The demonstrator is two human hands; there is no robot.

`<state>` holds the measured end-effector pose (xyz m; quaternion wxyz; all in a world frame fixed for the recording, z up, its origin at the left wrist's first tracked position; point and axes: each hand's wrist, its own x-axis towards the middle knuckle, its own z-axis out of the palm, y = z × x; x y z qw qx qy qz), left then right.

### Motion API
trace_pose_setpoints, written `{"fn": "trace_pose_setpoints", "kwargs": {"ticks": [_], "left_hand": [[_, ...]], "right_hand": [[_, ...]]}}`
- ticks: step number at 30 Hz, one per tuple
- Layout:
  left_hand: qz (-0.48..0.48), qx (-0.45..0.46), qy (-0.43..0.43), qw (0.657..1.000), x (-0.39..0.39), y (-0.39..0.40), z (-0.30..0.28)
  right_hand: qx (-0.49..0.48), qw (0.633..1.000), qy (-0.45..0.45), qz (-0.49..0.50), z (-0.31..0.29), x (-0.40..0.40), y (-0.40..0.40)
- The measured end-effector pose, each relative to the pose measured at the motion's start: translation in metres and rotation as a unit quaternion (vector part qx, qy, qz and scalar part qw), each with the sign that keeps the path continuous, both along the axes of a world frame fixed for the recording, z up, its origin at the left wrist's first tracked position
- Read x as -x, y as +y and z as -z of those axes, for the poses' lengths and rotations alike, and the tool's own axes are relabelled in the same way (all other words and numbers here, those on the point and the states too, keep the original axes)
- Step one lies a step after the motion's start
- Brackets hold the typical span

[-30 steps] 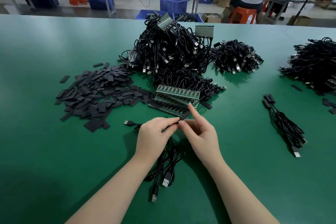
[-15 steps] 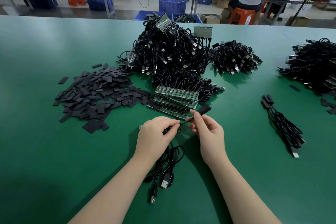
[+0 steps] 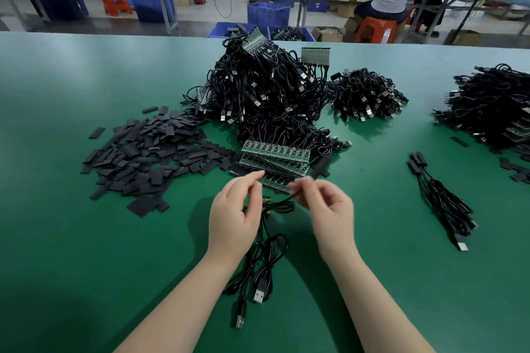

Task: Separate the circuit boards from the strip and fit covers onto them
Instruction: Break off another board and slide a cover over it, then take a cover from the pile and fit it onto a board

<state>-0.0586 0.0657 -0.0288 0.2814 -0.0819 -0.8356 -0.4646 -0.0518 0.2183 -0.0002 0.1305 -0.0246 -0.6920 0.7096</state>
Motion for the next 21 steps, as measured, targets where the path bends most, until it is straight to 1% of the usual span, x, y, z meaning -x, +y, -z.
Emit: {"fn": "trace_pose_setpoints", "kwargs": {"ticks": [1,2,3,5,7,8,9,10,11,13,14,16,17,18,21], "left_hand": [[-0.010,-0.013,-0.001,1.000,0.000,-0.001,0.000],[-0.015,-0.025,-0.008,1.000,0.001,-0.002,0.001],[-0.016,-0.035,-0.017,0.999,0.002,-0.002,0.001],[-0.014,-0.042,-0.032,0.999,0.003,-0.003,0.001],[-0.008,-0.033,-0.037,0.999,0.004,-0.002,0.000],[-0.004,-0.026,-0.039,0.999,0.004,-0.002,0.000],[0.001,-0.020,-0.041,0.999,0.005,-0.002,0.001],[0.005,-0.016,-0.042,0.999,0.005,-0.002,0.002],[0.007,-0.013,-0.043,0.999,0.006,-0.002,0.002],[0.007,-0.008,-0.045,0.999,0.006,-0.002,0.003],[0.006,-0.007,-0.047,0.999,0.006,-0.002,0.004],[0.004,-0.005,-0.053,0.999,0.006,-0.002,0.004],[0.003,-0.004,-0.057,0.998,0.006,-0.002,0.004],[0.001,-0.001,-0.061,0.998,0.005,-0.002,0.003],[-0.008,0.019,-0.073,0.997,0.005,-0.001,0.003]], "right_hand": [[0.042,0.999,0.023,0.019,-0.012,0.001,0.005],[0.062,0.996,0.052,0.039,-0.026,0.001,0.014],[0.059,0.993,0.085,0.058,-0.040,0.002,0.025],[-0.012,0.985,0.125,0.115,-0.063,0.003,0.053],[-0.150,0.965,0.096,0.192,-0.072,0.010,0.081],[-0.237,0.943,0.064,0.225,-0.071,0.016,0.094],[-0.323,0.913,0.024,0.246,-0.067,0.023,0.108],[-0.398,0.881,-0.018,0.254,-0.061,0.029,0.119],[-0.451,0.855,-0.064,0.246,-0.054,0.035,0.129],[-0.530,0.806,-0.169,0.203,-0.036,0.040,0.144],[-0.573,0.768,-0.226,0.177,-0.025,0.041,0.149],[-0.645,0.680,-0.321,0.136,-0.007,0.040,0.152],[-0.656,0.659,-0.346,0.125,0.000,0.039,0.153],[-0.651,0.659,-0.358,0.120,0.006,0.040,0.155],[-0.616,0.695,-0.351,0.121,0.017,0.043,0.168]]}}
